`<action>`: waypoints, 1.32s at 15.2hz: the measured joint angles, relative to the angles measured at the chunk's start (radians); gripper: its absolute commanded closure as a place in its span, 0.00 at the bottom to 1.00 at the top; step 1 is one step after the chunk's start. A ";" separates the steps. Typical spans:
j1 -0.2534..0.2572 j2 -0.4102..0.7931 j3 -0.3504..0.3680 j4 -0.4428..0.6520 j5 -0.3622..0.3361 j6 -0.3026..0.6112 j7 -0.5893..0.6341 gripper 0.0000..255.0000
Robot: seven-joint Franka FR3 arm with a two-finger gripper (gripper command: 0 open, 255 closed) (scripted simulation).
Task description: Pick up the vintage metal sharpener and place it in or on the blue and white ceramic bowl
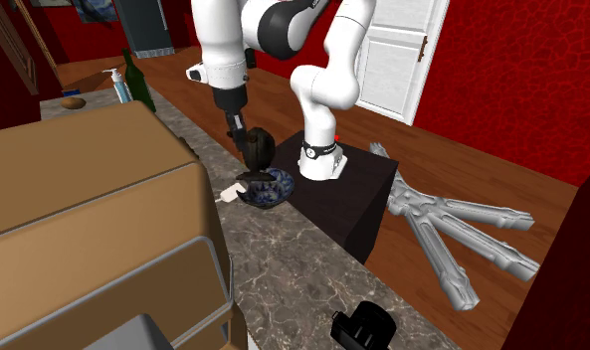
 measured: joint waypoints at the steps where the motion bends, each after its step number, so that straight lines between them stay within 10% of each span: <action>1: 0.000 0.002 0.000 -0.011 0.000 0.013 0.001 1.00; 19: -0.005 0.087 0.010 -0.105 -0.007 0.281 0.017 1.00; 20: -0.007 0.079 0.007 -0.108 -0.008 0.278 0.013 0.00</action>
